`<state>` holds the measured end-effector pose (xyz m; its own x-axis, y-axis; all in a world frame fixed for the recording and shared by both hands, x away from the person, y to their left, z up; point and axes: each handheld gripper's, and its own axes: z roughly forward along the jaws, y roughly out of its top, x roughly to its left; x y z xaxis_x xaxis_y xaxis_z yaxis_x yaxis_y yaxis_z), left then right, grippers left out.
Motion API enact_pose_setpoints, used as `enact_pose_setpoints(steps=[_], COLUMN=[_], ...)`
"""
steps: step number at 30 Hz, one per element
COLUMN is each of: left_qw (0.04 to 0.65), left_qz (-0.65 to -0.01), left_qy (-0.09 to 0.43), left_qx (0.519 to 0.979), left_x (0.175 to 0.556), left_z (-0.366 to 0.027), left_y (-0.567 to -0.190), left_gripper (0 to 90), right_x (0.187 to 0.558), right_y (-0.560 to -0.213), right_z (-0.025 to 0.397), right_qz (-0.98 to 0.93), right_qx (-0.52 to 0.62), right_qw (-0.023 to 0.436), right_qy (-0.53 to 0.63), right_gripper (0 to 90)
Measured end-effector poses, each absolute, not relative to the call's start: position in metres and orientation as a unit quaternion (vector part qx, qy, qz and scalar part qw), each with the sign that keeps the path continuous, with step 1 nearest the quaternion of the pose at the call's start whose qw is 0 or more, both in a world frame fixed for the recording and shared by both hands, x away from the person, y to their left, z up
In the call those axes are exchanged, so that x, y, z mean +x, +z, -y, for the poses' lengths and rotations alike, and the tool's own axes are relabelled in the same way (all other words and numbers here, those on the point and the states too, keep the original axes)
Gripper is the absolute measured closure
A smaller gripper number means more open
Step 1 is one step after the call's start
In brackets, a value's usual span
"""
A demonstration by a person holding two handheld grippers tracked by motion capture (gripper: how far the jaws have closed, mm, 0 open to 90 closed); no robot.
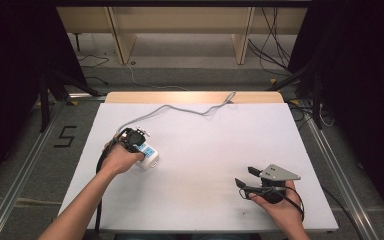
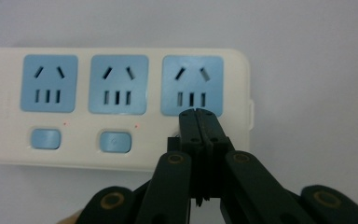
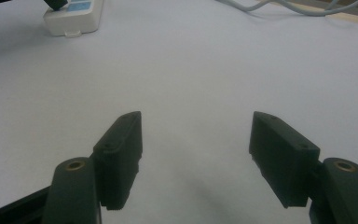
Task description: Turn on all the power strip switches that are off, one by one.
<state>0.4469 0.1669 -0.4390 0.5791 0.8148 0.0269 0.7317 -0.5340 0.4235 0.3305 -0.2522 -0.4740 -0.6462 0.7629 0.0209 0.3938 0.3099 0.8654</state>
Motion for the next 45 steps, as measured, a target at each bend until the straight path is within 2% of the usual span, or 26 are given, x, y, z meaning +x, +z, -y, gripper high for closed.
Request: enact_pose_setpoints(steps=[12,15,19,22,28,38,45], left_qw=[0.238,0.266,0.289,0.308,0.346,0.387,0.397], left_qz=[-0.426,-0.414,-0.407,-0.402,-0.407,-0.385,-0.375], left_qy=[0.151,0.157,0.16,0.155,0.155,0.149,0.16], left_qx=[0.86,0.857,0.851,0.848,0.831,0.825,0.822], left_x=[0.436,0.431,0.425,0.421,0.411,0.394,0.386], left_z=[-0.169,-0.169,-0.17,-0.17,-0.174,-0.179,-0.185], left_y=[-0.429,-0.425,-0.42,-0.417,-0.412,-0.41,-0.411], left_gripper=[89.5,78.3,72.8,60.9,43.8,30.9,28.3], right_x=[0.331,0.331,0.331,0.332,0.332,0.333,0.333], right_y=[-0.474,-0.474,-0.474,-0.474,-0.473,-0.474,-0.474], right_z=[0.253,0.253,0.253,0.254,0.255,0.257,0.257], right_qz=[-0.782,-0.781,-0.782,-0.782,-0.78,-0.781,-0.783], right_qx=[0.373,0.372,0.373,0.372,0.374,0.374,0.373], right_qw=[0.203,0.204,0.202,0.203,0.204,0.204,0.204], right_qy=[0.457,0.458,0.456,0.457,0.458,0.456,0.454], right_gripper=[35.7,35.6,35.7,35.7,35.6,35.5,35.5])
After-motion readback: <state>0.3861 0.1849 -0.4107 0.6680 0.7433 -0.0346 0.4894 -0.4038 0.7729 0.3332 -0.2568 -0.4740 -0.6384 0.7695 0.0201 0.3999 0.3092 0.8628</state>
